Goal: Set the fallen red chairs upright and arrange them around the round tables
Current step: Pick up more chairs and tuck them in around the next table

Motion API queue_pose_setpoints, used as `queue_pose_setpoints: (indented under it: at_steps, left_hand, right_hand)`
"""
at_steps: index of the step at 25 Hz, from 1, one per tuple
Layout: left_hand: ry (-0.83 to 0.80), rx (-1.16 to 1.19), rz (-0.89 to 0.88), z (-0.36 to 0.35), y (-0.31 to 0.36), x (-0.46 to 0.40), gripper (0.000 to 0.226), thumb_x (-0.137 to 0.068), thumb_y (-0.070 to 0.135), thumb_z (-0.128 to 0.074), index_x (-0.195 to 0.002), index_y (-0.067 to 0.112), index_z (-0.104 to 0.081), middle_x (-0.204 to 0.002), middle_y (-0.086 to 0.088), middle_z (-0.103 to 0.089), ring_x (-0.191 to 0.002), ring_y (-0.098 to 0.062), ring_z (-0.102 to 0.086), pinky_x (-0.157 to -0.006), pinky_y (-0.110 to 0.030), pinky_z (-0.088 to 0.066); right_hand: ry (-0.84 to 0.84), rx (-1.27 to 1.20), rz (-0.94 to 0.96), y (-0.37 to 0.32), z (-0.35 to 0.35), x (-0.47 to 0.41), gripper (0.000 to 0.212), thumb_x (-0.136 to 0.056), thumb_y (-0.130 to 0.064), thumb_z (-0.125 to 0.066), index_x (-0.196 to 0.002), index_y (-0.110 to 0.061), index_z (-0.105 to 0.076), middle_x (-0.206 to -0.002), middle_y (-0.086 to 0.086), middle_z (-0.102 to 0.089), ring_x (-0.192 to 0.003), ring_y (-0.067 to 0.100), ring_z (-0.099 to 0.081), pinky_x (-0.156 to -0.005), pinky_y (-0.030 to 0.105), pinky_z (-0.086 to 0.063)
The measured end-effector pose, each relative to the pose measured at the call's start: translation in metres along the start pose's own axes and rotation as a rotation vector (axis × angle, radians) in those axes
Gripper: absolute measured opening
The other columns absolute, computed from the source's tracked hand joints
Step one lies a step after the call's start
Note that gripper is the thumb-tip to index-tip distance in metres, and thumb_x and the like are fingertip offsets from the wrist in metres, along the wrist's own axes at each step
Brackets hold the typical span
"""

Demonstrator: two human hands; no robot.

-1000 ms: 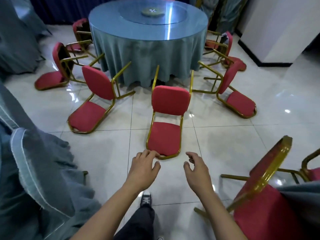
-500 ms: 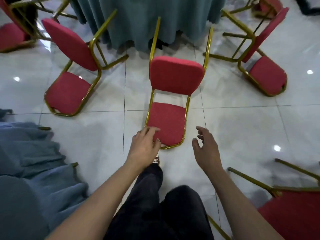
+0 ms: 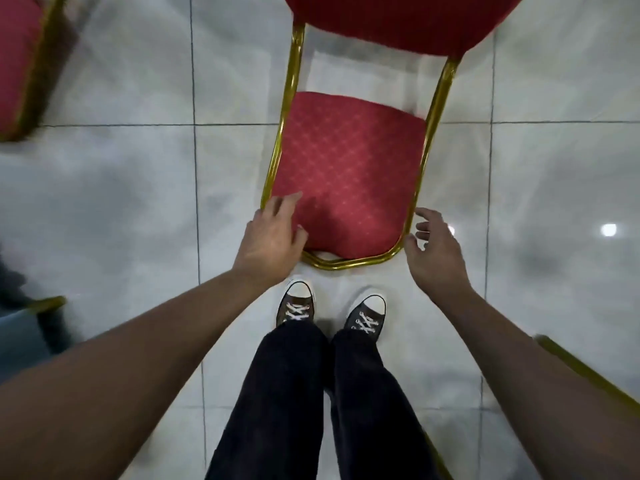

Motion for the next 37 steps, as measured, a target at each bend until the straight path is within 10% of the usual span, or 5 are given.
queue_pose_setpoints:
  at_steps: [13, 20, 29, 33, 37]
  left_hand:
    - [0.095, 0.569, 0.537, -0.124, -0.181, -0.163, 0.072, -0.083, 0.038, -0.073, -0.145, 0.031, -0.037, -0.125, -0.009, -0.063, -0.107, -0.030, -0.065, -0.099, -0.050, -0.053]
    - [0.044, 0.391, 0.455, 0.009, -0.074, -0.025, 0.078, -0.085, 0.050, -0.069, -0.143, 0.062, -0.017, -0.134, -0.015, -0.054, -0.118, -0.041, -0.058, -0.096, -0.060, -0.052]
    - [0.193, 0.192, 0.429, 0.290, 0.157, 0.124, 0.041, -0.096, 0.035, -0.060, -0.135, 0.023, -0.052, -0.125, -0.018, -0.059, -0.119, -0.040, -0.054, -0.104, -0.045, -0.044]
    - [0.309, 0.301, 0.402, 0.378, 0.234, 0.138, 0.015, -0.097, 0.024, -0.054, -0.106, 0.024, -0.066, -0.123, -0.016, -0.060, -0.106, -0.037, -0.060, -0.095, -0.040, -0.052]
    - [0.411, 0.199, 0.169, 0.426, 0.315, 0.136, 0.030, -0.105, 0.028, -0.038, -0.116, 0.015, -0.062, -0.130, -0.016, -0.049, -0.117, -0.039, -0.052, -0.105, -0.045, -0.044]
  right_hand:
    - [0.075, -0.469, -0.559, 0.170, -0.136, -0.136, 0.061, -0.095, -0.047, -0.061, -0.139, -0.008, -0.045, -0.129, 0.010, -0.058, -0.115, 0.030, -0.056, -0.103, 0.047, -0.047]
    - [0.105, -0.448, -0.443, 0.078, 0.029, -0.004, 0.053, -0.096, -0.052, -0.057, -0.131, -0.011, -0.053, -0.117, 0.005, -0.061, -0.107, 0.028, -0.059, -0.094, 0.045, -0.052]
    - [0.181, -0.436, -0.342, -0.125, 0.326, 0.116, 0.034, -0.101, -0.025, -0.052, -0.123, -0.001, -0.065, -0.116, 0.016, -0.066, -0.107, 0.037, -0.063, -0.099, 0.051, -0.051]
    - [0.300, -0.634, -0.338, -0.191, 0.415, 0.115, 0.012, -0.089, -0.017, -0.054, -0.082, -0.011, -0.062, -0.088, 0.014, -0.067, -0.089, 0.036, -0.064, -0.087, 0.055, -0.057]
    - [0.421, -0.467, -0.210, -0.258, 0.478, 0.102, 0.040, -0.095, -0.030, -0.049, -0.122, -0.004, -0.064, -0.124, 0.020, -0.061, -0.111, 0.039, -0.059, -0.102, 0.051, -0.048]
Point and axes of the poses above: each hand's wrist, its own x-axis away from the middle knuckle, its own z-axis out of the back of the hand, y = z × x, the point moved 8 cm from there along -x, towards the middle knuckle
